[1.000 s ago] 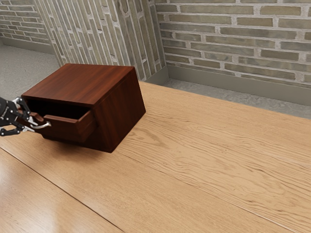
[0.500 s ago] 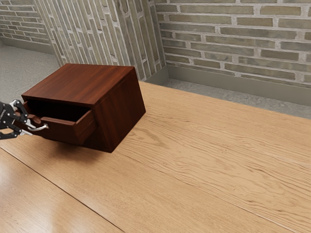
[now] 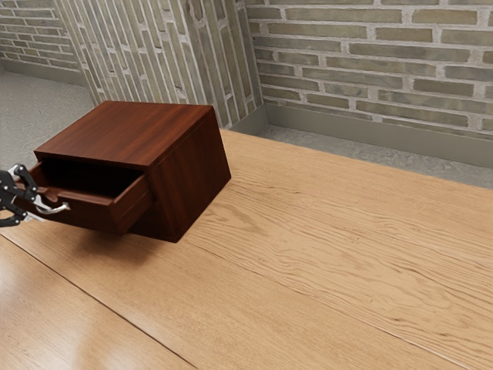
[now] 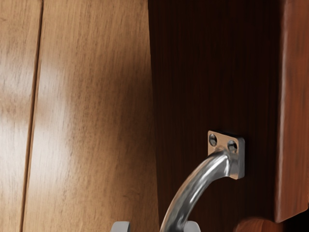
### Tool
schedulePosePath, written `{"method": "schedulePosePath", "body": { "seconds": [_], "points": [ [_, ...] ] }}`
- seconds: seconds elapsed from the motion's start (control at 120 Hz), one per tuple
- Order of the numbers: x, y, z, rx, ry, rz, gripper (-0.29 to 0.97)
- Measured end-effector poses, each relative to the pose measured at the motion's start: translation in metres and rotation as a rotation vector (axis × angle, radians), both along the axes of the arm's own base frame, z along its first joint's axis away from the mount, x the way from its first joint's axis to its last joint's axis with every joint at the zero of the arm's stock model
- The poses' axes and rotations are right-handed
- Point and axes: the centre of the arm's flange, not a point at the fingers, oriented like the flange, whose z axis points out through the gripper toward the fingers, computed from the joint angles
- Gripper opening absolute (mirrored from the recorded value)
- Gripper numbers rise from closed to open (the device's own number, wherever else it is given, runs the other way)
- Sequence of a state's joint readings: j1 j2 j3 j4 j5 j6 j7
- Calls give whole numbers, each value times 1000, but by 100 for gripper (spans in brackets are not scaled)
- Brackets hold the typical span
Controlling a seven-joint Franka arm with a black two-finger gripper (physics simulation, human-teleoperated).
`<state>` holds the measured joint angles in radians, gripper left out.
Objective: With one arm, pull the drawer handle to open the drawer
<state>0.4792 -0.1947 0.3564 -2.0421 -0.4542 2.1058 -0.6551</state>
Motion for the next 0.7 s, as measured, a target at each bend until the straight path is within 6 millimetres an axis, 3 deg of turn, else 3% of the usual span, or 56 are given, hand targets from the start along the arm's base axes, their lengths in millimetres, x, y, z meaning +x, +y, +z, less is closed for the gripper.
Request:
{"method": "schedulePosePath", "body": {
  "seconds": [0.7],
  "points": [
    [-23,-5,3,-2,0,0,4]
  ]
}}
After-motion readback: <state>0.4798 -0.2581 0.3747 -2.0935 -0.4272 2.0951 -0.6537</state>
